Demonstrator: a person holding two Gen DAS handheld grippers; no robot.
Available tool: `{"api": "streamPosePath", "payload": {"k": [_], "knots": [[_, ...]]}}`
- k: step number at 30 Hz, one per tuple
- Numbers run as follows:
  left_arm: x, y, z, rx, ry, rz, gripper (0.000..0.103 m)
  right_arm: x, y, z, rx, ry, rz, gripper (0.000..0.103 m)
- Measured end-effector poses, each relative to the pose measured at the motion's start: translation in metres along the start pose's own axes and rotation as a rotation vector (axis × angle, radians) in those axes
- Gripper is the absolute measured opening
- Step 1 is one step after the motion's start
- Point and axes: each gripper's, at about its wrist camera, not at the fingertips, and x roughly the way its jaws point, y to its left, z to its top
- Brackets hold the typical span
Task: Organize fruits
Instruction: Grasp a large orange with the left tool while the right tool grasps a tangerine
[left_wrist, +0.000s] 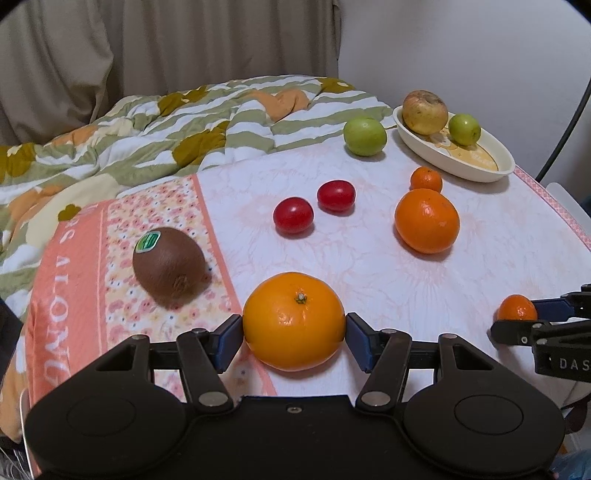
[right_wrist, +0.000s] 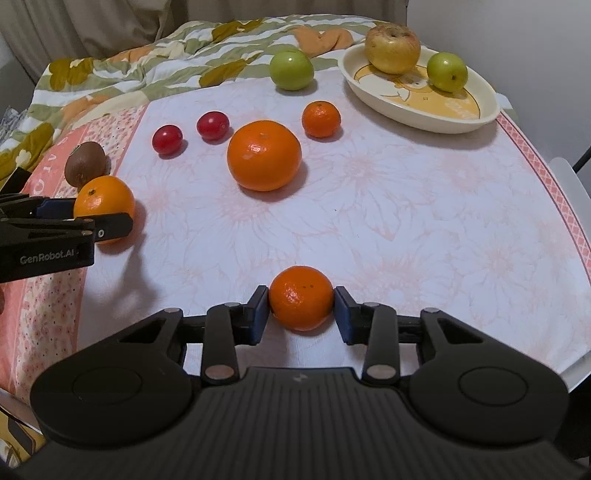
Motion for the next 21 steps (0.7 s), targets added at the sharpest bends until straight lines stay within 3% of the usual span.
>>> {"api": "streamPosePath", "payload": {"k": [21], "knots": [[-0.081, -0.018, -0.001, -0.063, -0.110, 0.026, 0.064, -0.065, -0.008, 0.014, -0.046, -0.108, 0.041, 0.053]]}}
